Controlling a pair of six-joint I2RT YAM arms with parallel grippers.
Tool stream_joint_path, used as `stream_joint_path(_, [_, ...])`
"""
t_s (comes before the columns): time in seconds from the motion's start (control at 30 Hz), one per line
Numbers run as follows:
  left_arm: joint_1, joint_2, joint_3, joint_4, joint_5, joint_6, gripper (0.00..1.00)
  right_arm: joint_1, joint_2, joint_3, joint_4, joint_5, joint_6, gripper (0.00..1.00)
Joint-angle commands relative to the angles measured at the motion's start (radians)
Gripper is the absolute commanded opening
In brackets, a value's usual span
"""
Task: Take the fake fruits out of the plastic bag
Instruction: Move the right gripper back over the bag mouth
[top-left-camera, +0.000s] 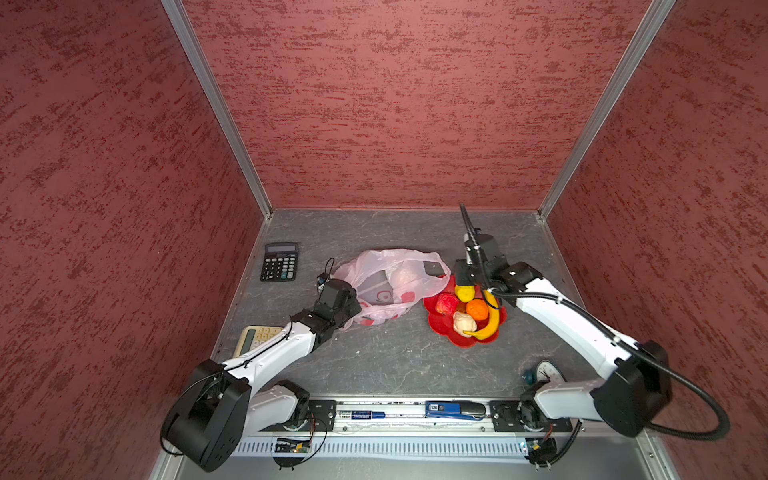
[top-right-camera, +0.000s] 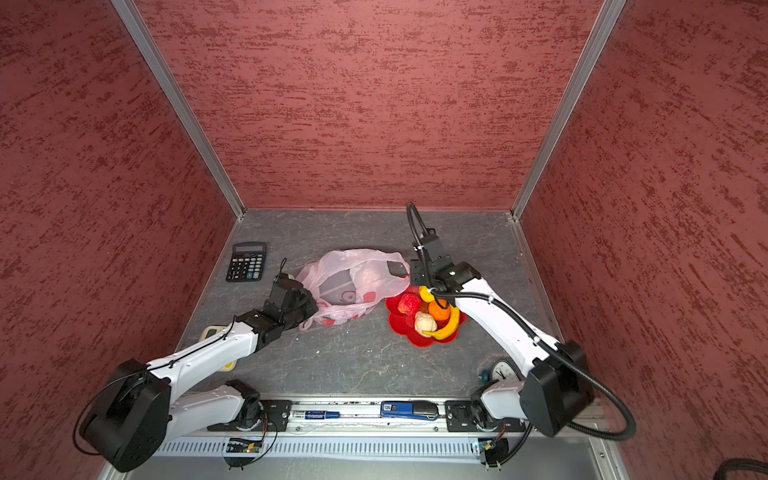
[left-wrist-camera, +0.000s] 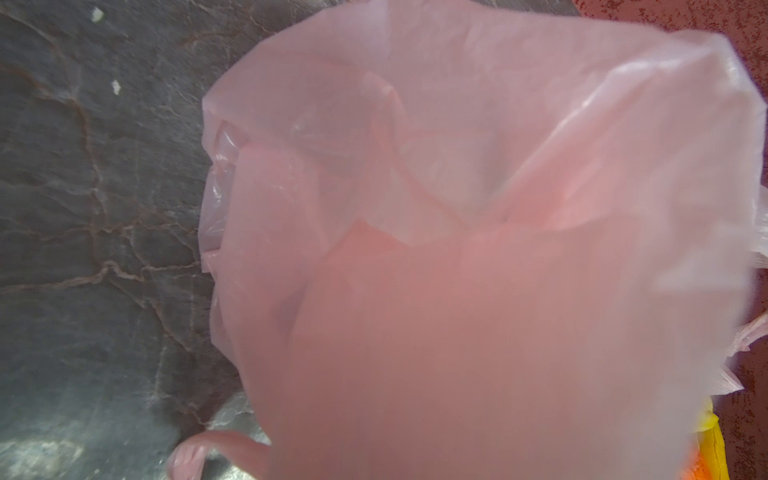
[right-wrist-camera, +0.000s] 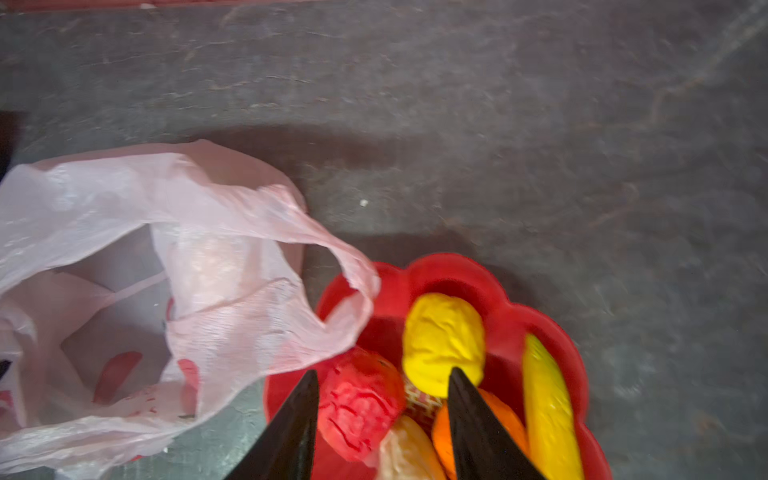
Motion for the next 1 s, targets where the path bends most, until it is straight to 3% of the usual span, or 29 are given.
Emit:
stream_joint_path(0.0, [0.005,-0.02,-0.024,-0.002,0.006,0.013,0.01,0.071,0.133,0.072,0.072,0.02,-0.016,0.55])
stream_joint_path(0.37, [0.005,-0.033,-0.032,0.008,0.023,0.021,0.01,0.178,0.429,0.268,0.151,-0.091,0.045,0.65])
stream_joint_path(0.73, [0.005,-0.037,-0.041,0.013,0.027,0.021,0.01,0.176,0.524,0.278,0.186,0.008,0.093,0.73])
stream_joint_path(0.97, [0.004,-0.04,-0.042,0.009,0.027,0.022,0.01,0.163,0.567,0.29,0.241,0.004,0.142,0.74])
